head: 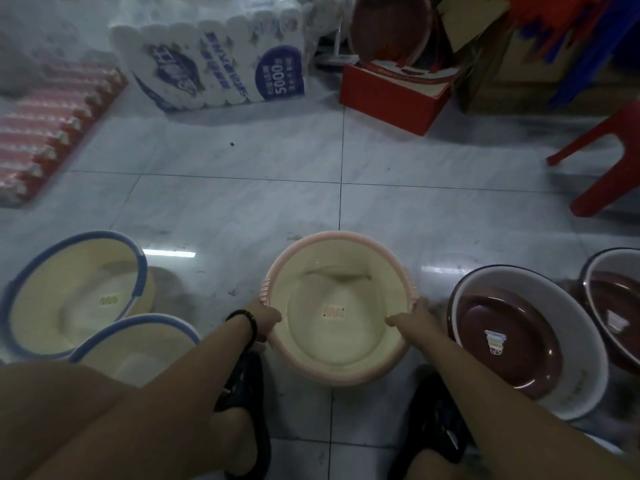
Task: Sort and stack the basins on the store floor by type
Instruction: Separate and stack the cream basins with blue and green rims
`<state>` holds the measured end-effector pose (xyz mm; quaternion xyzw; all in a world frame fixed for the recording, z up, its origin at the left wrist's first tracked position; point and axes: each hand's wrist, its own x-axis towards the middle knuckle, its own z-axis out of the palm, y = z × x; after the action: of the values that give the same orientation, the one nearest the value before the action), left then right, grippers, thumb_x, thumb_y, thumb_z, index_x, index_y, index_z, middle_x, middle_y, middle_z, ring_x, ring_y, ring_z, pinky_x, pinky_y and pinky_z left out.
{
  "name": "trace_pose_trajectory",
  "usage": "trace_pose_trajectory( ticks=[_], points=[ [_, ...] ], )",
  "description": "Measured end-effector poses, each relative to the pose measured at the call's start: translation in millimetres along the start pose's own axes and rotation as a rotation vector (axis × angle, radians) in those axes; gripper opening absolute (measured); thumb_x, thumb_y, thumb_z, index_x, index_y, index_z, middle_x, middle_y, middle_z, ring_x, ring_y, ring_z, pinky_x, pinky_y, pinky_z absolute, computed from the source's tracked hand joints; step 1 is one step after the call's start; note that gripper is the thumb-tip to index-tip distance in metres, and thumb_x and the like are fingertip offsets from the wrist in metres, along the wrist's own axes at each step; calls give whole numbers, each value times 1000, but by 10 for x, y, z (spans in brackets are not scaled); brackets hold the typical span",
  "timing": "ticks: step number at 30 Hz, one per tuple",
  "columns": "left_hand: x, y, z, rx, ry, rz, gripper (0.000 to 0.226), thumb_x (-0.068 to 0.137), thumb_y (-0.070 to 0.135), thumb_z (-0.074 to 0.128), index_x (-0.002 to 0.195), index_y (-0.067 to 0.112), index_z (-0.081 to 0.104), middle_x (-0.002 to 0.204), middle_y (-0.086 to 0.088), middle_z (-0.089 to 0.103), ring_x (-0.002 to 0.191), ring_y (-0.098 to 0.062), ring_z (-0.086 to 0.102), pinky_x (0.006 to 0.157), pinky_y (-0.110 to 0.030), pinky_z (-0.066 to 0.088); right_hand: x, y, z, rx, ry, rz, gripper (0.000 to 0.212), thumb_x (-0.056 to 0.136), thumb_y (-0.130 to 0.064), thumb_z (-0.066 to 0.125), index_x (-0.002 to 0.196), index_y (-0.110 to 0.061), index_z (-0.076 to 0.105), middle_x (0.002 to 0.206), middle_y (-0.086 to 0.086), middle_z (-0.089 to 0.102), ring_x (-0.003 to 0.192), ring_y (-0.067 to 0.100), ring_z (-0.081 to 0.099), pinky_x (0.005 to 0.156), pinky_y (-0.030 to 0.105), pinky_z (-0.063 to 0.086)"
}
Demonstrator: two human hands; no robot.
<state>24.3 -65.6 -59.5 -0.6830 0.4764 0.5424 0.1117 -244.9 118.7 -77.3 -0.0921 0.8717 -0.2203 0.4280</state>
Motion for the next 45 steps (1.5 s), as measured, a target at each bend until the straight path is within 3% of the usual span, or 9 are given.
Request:
trace_pose_trajectory(
  ticks=[2,4,7,12,18,26,33,41,45],
  points=[
    [-104,165,-180,54,-47,-32,51,95,32,69,137,7,53,120,-16,59,99,-37,63,79,-46,56,-82,-167,56,13,76,83,124,66,-50,82,163,-7,17,160,23,37,143,44,43,113,50,45],
    [-324,410,-466,147,-64,56,59,98,42,67,146,13,49,142,-11,54,110,-35,64,84,-47,58,-301,-402,100,-129,172,41,112,79,-46,74,165,-12,10,165,25,20,150,47,28,121,56,34],
    [-841,734,-1068,163,-101,245,57,101,47,60,149,19,49,135,-4,65,108,-30,70,94,-48,59,-729,-846,255,-257,237,-192,72,86,-42,70,149,-18,45,152,18,44,137,42,45,114,57,38],
    [-1875,677,-2095,256,31,484,44,104,47,55,141,25,58,126,2,71,103,-24,75,92,-45,61,-1644,-1581,723,238,-414,-411,13,98,-30,71,104,-18,72,102,7,69,98,25,64,86,43,48],
    [-2143,-927,-2870,222,417,469,25,102,38,60,117,22,70,109,3,75,91,-18,75,78,-41,62,-2530,-2258,1303,-194,-650,-572,27,100,-31,70,117,-10,73,115,17,78,89,26,71,79,37,55],
    [-897,-2974,-2968,-83,347,-55,33,94,32,67,113,5,71,104,-16,70,79,-27,63,73,-42,57,-3122,-2773,2075,-864,-554,-700,39,102,-47,62,122,-14,66,110,9,76,96,28,77,85,42,63],
    [295,-3722,-2789,-293,311,-230,73,88,27,72,153,17,42,134,-16,61,113,-39,61,99,-53,55,-2767,-2410,2640,-1212,-545,-681,41,103,-47,59,111,-9,71,108,16,75,73,25,66,66,36,58],
    [50,-3662,-2679,-386,289,-270,56,93,31,74,140,8,54,131,-18,63,105,-35,62,86,-46,57,-2583,-2217,2727,-1125,-423,-733,52,105,-44,59,144,-10,53,135,14,64,118,32,66,94,43,56],
    [-133,-3508,-2735,-539,164,-196,28,97,13,66,124,8,62,112,-22,71,98,-44,71,84,-60,61,-2590,-2147,2678,-1190,-449,-746,65,101,-45,65,152,-11,43,147,13,58,125,29,60,93,36,50]
  ],
)
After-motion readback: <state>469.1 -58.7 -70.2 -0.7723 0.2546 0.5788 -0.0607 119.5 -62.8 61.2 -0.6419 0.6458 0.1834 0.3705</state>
